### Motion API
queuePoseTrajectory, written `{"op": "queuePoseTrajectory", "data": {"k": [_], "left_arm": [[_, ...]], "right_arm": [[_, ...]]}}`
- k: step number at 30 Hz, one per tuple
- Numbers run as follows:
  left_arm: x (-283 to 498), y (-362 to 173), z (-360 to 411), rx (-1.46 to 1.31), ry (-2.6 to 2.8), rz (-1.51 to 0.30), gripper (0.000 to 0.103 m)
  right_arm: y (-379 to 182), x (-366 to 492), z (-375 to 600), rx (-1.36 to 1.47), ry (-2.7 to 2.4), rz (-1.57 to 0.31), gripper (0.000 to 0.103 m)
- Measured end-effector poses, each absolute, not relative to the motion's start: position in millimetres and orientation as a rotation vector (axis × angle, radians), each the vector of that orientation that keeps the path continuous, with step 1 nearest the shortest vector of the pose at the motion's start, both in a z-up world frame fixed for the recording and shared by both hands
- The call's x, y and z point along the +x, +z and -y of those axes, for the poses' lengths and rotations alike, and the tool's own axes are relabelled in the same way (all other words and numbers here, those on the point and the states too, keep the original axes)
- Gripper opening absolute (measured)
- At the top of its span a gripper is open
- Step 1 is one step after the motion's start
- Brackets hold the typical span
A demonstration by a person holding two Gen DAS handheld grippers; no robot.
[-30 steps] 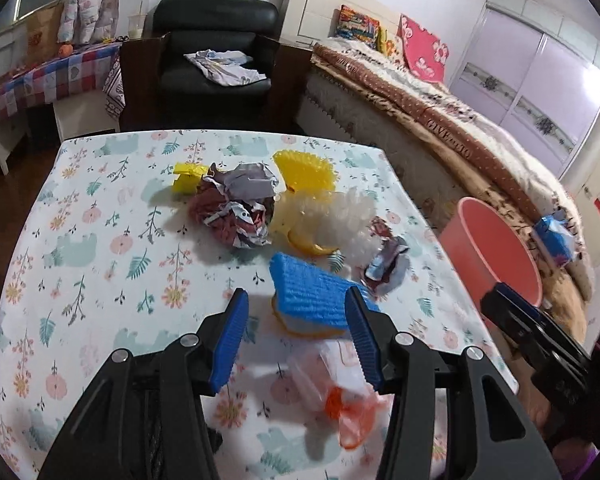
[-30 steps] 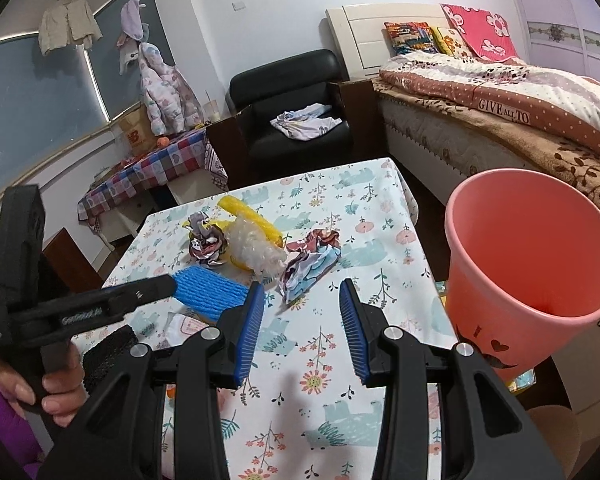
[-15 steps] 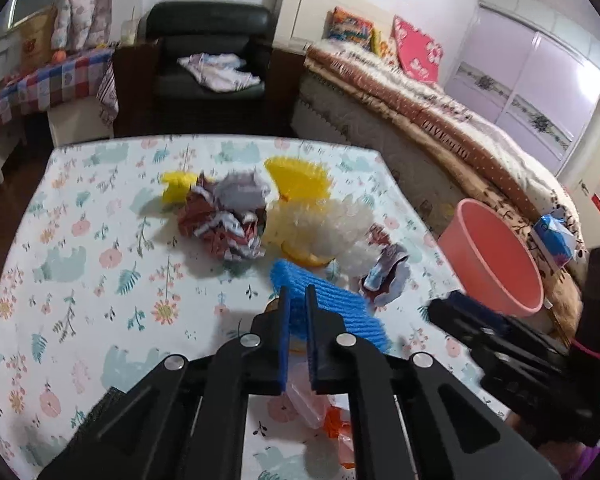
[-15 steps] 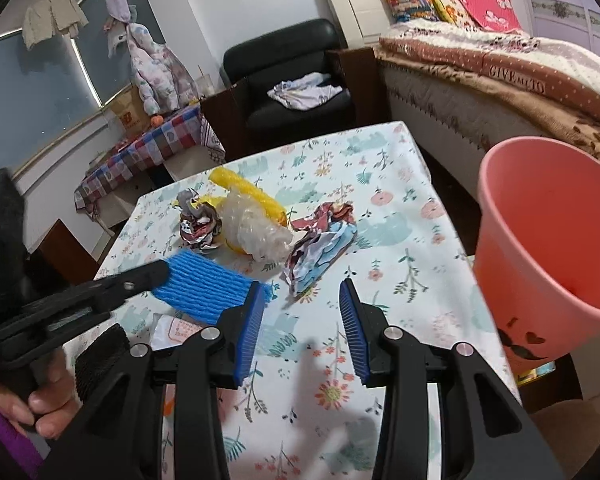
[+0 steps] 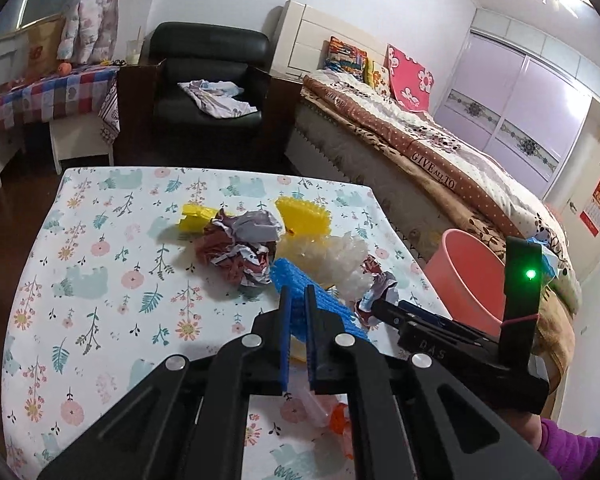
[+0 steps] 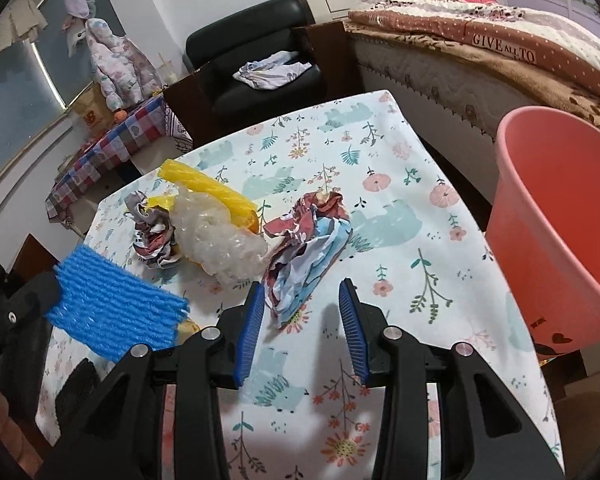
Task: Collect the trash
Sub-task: 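Grasp the blue mesh sponge with the left tool while the right tool grasps the crumpled wrapper, then carry the blue sponge and the wrapper in both tools over the pink bucket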
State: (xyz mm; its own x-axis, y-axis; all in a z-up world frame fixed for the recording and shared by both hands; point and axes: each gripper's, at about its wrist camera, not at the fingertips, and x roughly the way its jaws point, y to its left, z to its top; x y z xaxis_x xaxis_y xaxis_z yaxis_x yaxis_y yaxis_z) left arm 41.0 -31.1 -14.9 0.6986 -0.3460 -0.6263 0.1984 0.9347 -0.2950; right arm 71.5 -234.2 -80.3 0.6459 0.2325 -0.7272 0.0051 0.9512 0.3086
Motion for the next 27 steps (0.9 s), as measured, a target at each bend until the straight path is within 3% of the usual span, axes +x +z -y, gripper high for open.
{"op": "queuePoseTrajectory", "data": {"k": [1, 4, 27], "left_arm": [[41.1, -16.0, 30.3, -0.216, -0.305, -0.740, 0.005], [41.0, -16.7, 29.2, -0.219, -0.303, -0.740, 0.005], [28.6, 13.8, 38.1, -0.224, -0.275, -0.664, 0.005]], "right_arm": [[-80.8, 72.4, 234.5, 0.301, 0.131, -0.865, 0.017], [-82.5, 72.1, 239.5, 0.320, 0.129, -0.870, 0.005], [-16.6, 8.7, 263.9, 0.239, 0.141, -0.661, 0.004]]}}
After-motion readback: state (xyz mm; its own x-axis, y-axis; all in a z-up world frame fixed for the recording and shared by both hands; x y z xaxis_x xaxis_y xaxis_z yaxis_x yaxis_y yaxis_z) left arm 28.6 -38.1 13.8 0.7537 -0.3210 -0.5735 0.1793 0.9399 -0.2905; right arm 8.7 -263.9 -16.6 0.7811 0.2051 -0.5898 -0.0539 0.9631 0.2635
